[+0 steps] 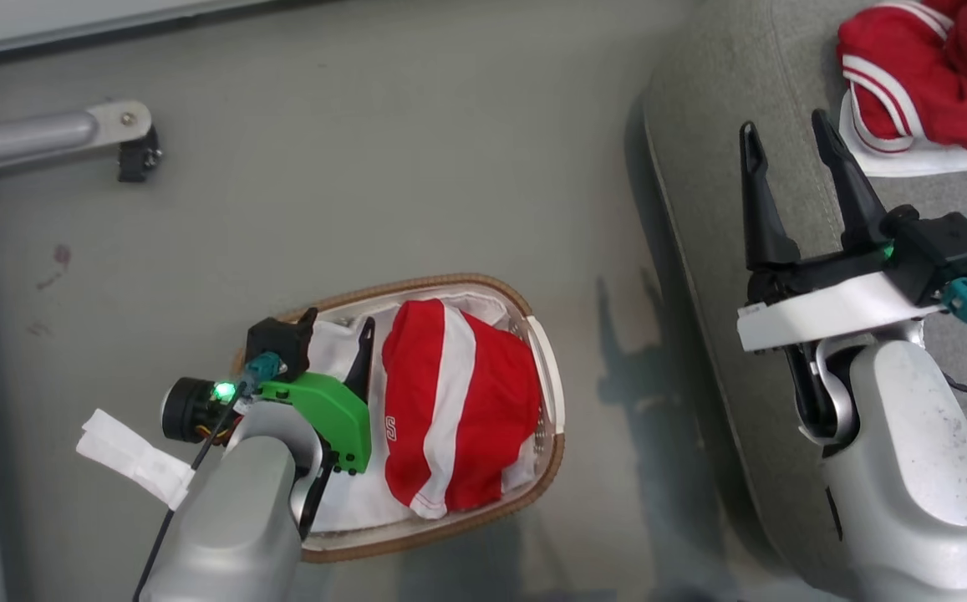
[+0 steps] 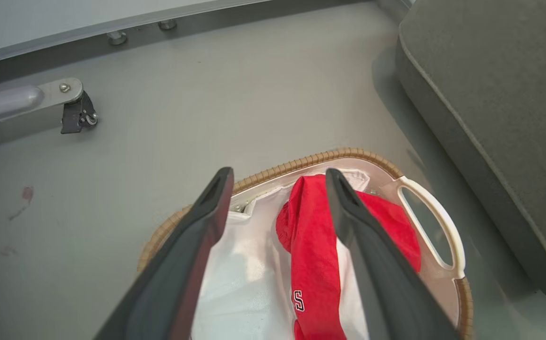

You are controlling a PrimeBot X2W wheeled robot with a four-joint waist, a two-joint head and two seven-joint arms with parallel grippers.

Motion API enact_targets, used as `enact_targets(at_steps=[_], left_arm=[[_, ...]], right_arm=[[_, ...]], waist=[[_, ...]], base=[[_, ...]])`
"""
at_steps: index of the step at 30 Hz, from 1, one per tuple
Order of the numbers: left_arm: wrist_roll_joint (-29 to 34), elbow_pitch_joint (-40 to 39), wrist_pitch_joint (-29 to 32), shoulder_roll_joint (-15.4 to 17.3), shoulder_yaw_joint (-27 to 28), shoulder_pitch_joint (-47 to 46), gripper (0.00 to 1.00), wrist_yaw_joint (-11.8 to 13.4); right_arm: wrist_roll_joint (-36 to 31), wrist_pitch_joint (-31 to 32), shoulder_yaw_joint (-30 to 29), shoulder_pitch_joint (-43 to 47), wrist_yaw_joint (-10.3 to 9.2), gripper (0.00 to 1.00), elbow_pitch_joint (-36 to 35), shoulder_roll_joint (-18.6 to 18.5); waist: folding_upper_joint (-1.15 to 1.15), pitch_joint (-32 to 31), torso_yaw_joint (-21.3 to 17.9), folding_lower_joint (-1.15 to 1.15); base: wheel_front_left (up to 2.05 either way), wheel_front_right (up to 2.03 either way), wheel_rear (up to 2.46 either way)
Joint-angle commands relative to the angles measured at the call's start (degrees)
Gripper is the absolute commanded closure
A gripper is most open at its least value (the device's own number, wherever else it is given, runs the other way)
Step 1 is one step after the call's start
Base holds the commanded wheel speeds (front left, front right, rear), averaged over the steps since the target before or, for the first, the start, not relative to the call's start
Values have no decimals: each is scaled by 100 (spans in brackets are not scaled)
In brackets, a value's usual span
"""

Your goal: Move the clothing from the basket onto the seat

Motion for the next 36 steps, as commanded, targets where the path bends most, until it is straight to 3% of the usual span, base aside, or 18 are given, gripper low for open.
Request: enact_targets(at_steps=[1,12,27,28,29,31,32,36], left_arm=[[-19,161,37,75,-36,-234,0,-31],[-217,1050,108,230,-343,-919,0,-46],[-636,1468,115,401,-642,-1294,0,-49],[-653,1468,114,394,-677,-1295,5,-49],[-678,1456,104,371,-719,-1284,51,-49],[-732,1426,83,333,-806,-1231,91,-49],[-760,1412,67,318,-846,-1197,100,-49],[-909,1364,11,287,-995,-1055,100,-49]], right_arm=[[68,-8,16,-132,-6,0,-59,-12],[476,-8,98,-496,-6,0,-331,-8],[663,-7,217,-638,-6,0,-483,-10],[657,-7,218,-637,-6,0,-480,-11],[641,-7,216,-632,-6,0,-475,-11],[602,-7,214,-602,-6,0,-451,-11],[594,-7,215,-583,-6,0,-438,-13],[540,-7,226,-506,-6,0,-393,-12]], waist=[[0,992,-691,0],[0,1955,-1276,0],[0,2342,-1530,0],[0,2339,-1526,0],[0,2326,-1515,0],[0,2277,-1486,0],[0,2251,-1471,0],[0,2101,-1390,0]], base=[[0,0,0],[0,0,0],[0,0,0],[0,0,0],[0,0,0],[0,0,0],[0,0,0],[0,0,0]])
